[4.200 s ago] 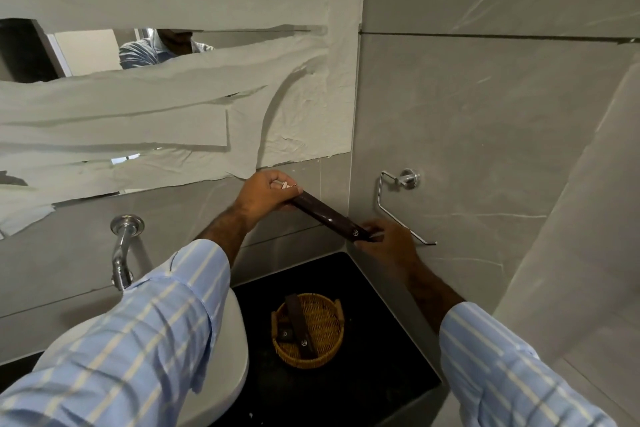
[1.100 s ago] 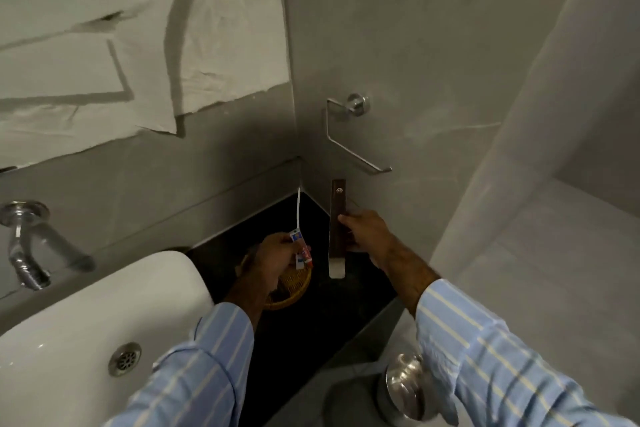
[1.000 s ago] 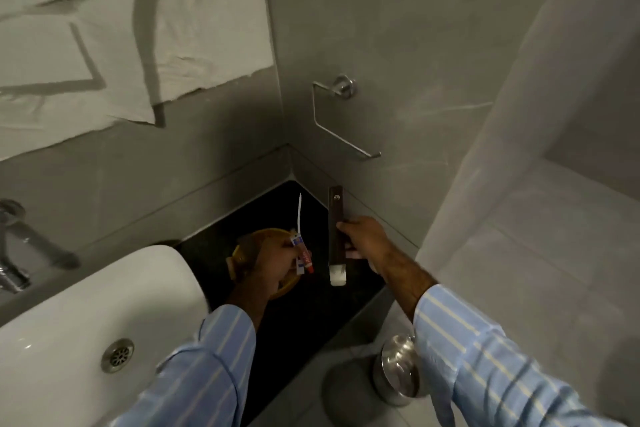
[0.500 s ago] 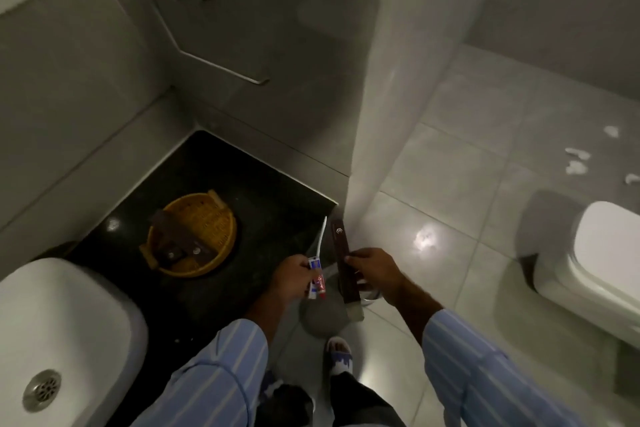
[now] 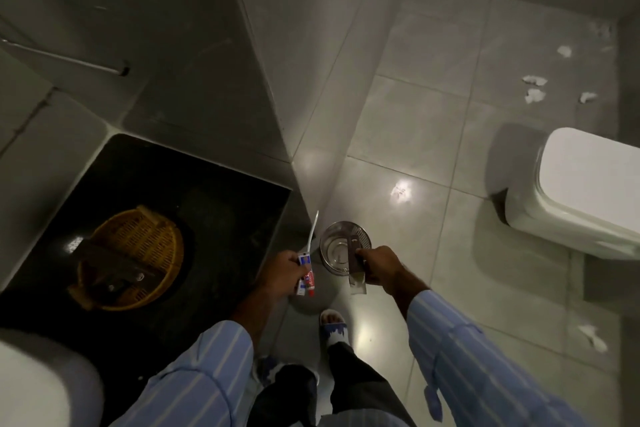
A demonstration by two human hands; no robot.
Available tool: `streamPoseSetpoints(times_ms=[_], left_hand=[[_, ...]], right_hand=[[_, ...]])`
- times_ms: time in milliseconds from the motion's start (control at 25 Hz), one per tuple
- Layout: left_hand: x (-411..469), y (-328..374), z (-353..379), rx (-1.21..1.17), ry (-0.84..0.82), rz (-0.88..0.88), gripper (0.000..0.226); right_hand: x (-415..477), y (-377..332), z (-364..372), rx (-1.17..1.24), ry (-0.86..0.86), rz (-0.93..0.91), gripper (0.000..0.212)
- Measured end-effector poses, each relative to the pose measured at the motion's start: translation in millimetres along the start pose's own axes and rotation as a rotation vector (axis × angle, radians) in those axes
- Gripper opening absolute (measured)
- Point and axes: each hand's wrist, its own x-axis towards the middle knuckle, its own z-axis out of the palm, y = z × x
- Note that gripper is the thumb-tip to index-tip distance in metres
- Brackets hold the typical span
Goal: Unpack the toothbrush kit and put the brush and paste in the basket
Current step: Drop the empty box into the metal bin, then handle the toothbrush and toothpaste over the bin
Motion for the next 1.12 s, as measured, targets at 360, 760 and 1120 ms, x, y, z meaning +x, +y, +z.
streamPoseSetpoints(times_ms=[360,760,1120], left_hand=[[9.1,2.0,-10.3,0.016,0.030,0.032,0.027],[-10.0,11.6,-50.6,0.292,0.098,0.401,0.014],[-38.3,10.3,-142.1,0.327,0.196,0.645,0.021]], right_hand=[[19.1,-26.8,-17.3,-0.030,-0.014,0.039,0.009],[-45.6,-125.1,40.1,-0.972,-0.173,-1.006,0.024],[-81.9,-158.2,126.3,-1.498,-0.477,-0.951,0.025]])
